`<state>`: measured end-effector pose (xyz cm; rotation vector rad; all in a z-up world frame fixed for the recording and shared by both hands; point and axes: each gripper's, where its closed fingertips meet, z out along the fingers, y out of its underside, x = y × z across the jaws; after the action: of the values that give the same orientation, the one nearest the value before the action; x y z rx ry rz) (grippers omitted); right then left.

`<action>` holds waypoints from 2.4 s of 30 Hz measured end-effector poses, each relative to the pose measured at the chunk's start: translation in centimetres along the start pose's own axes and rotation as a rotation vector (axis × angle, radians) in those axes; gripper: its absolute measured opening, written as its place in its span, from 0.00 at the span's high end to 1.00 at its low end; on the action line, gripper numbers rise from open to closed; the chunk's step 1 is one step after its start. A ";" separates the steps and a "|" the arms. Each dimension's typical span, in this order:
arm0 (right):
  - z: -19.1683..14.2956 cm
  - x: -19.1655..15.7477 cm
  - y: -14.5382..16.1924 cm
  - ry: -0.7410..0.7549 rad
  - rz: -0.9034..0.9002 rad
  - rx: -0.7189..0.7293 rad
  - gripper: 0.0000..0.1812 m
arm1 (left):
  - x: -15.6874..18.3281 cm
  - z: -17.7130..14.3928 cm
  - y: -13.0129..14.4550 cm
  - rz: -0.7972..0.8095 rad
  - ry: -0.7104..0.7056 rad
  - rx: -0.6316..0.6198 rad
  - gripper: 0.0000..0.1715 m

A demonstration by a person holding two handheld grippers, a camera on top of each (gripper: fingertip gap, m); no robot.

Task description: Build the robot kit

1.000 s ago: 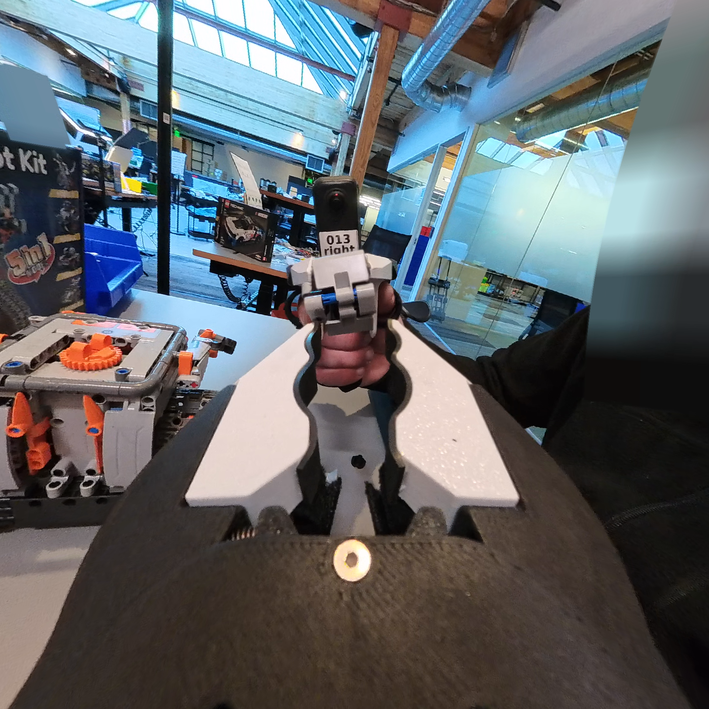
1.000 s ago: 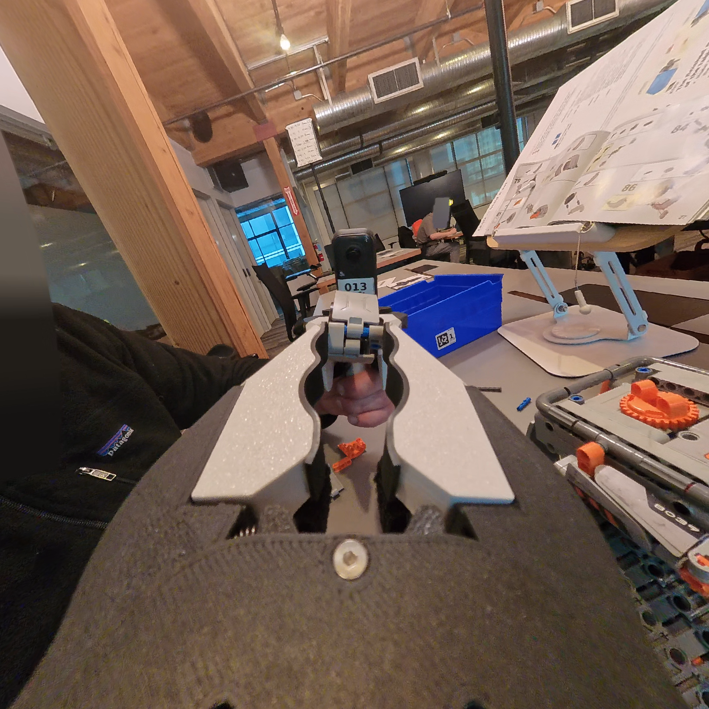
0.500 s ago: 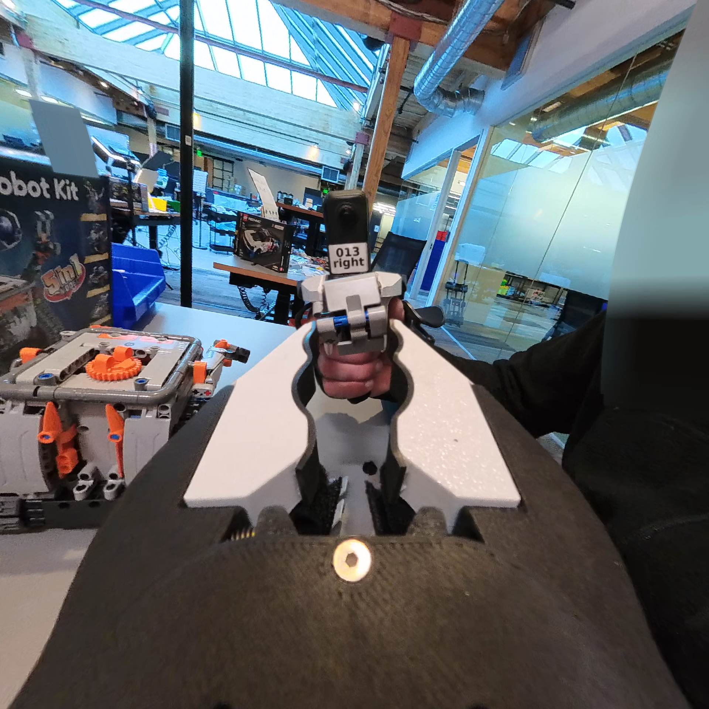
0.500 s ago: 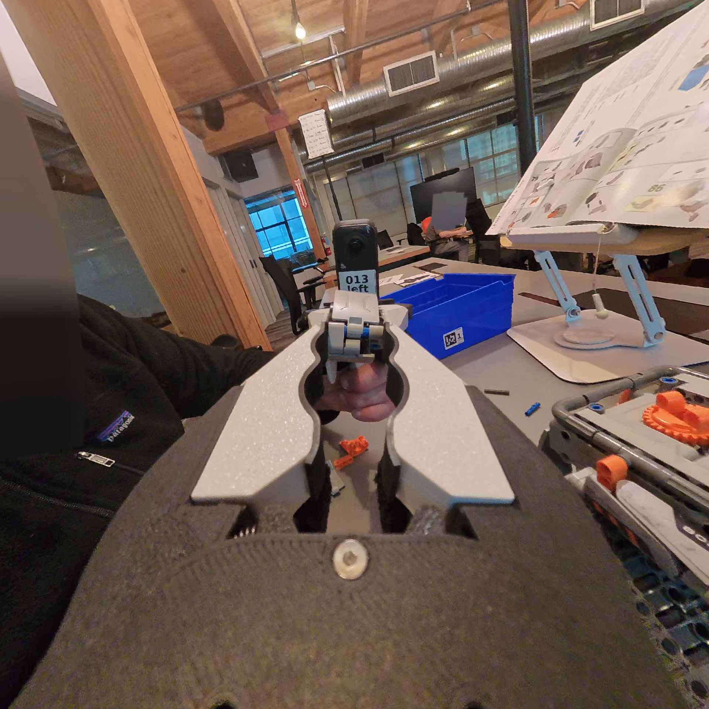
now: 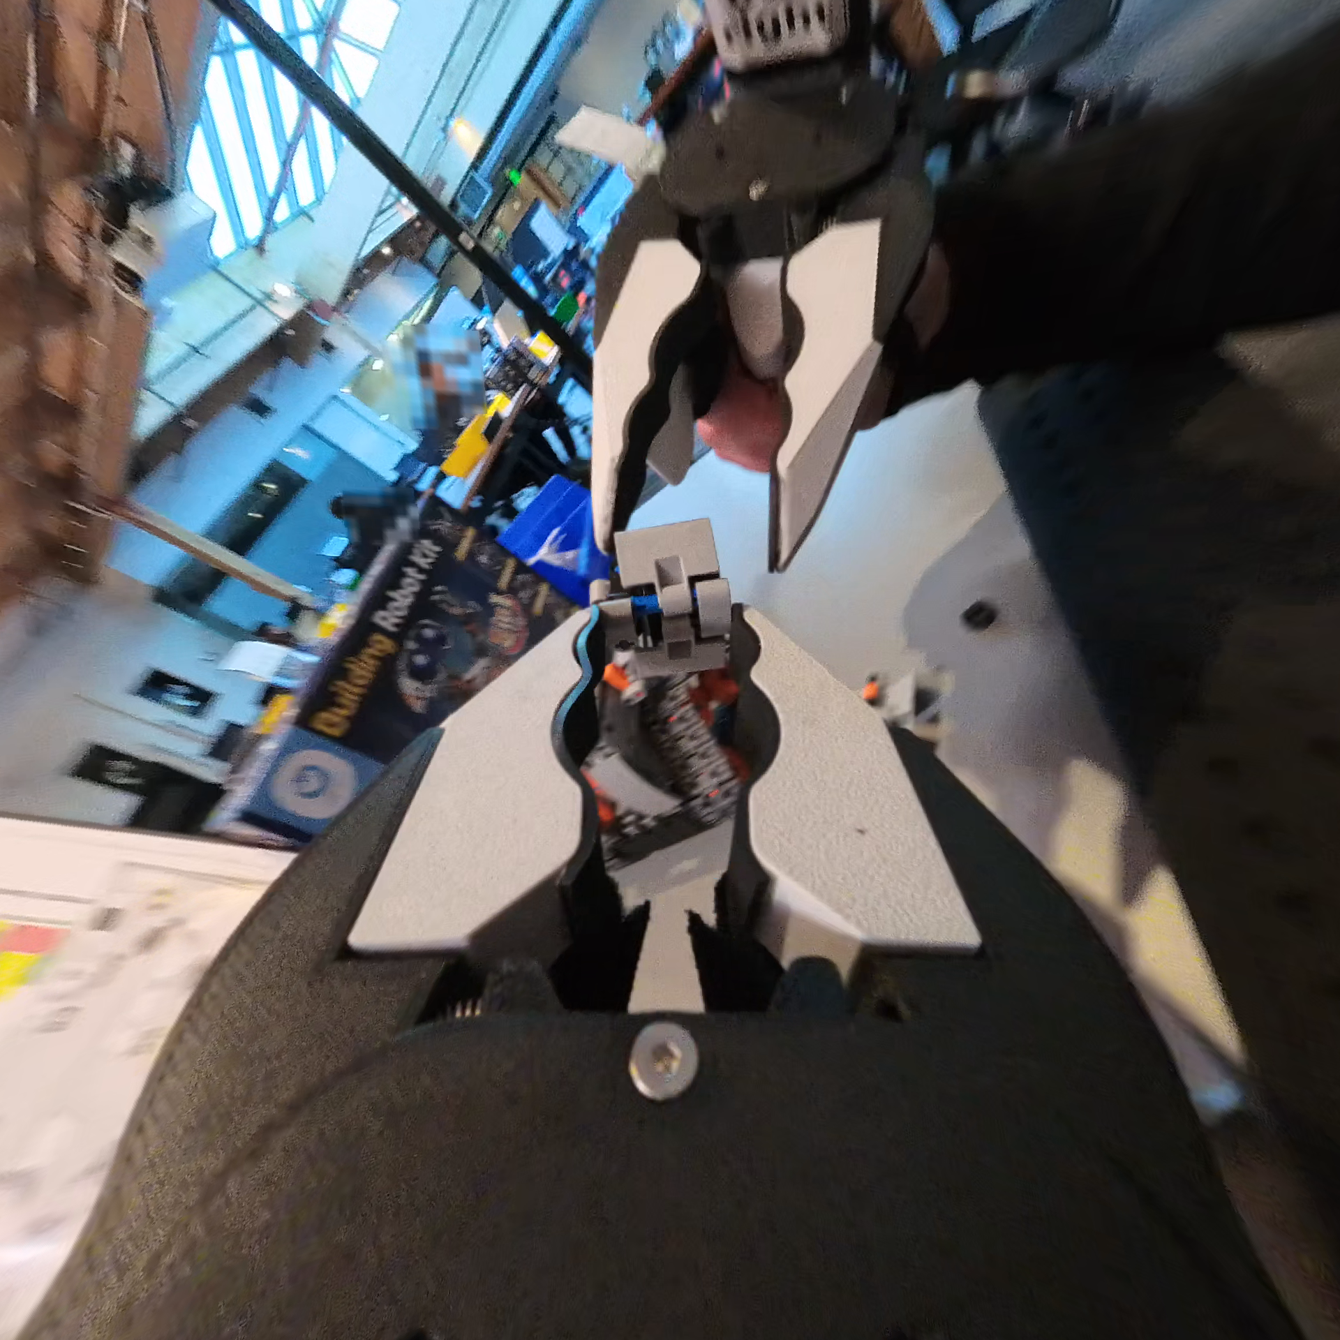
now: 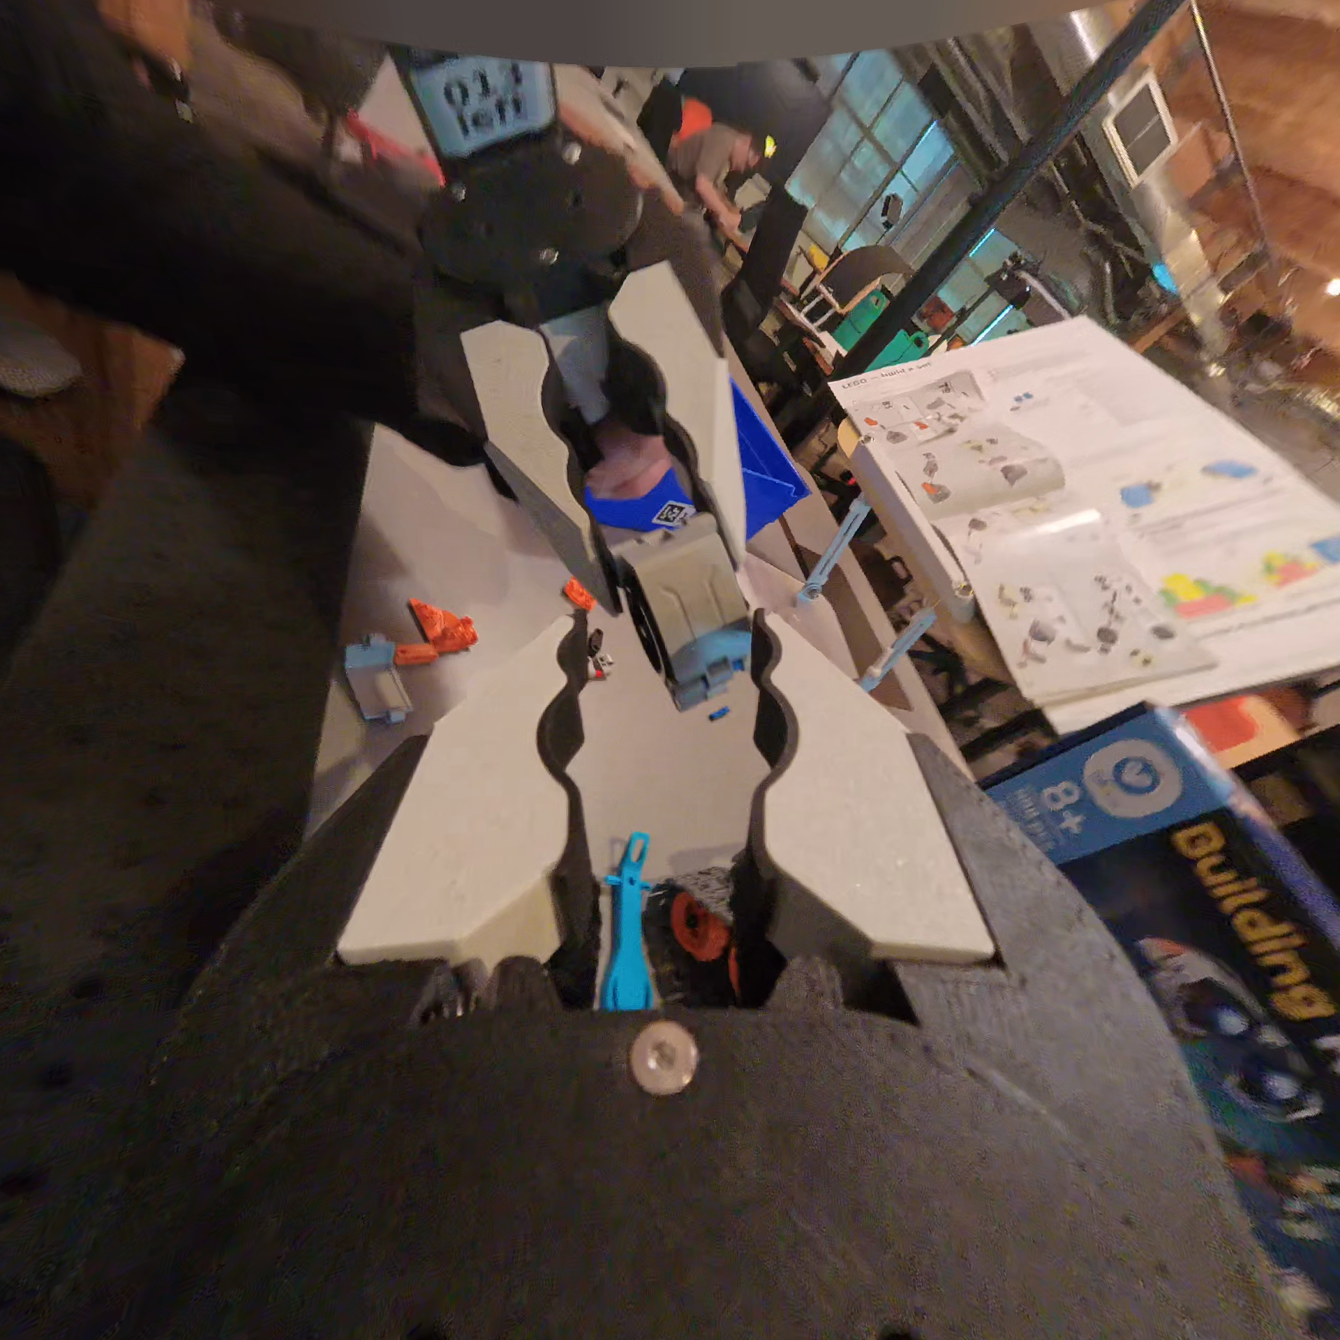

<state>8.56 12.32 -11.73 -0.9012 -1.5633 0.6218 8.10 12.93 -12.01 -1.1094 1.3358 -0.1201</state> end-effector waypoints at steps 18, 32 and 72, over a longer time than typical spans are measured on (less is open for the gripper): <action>2.4 -0.7 -1.8 0.248 -0.551 -0.163 0.86 | -0.1 -1.8 0.8 0.235 -0.058 -0.021 0.70; 2.7 -0.6 -1.3 0.225 -0.432 -0.140 0.86 | 0.1 -1.5 0.0 0.343 -0.140 -0.012 0.77; 1.5 -0.9 -1.6 -0.051 0.065 0.110 0.87 | 0.5 -1.4 -1.0 -0.125 0.018 0.065 0.80</action>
<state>6.80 10.84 -11.19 -0.8619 -1.5338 0.7751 7.61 11.27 -11.50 -1.1392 1.2697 -0.2648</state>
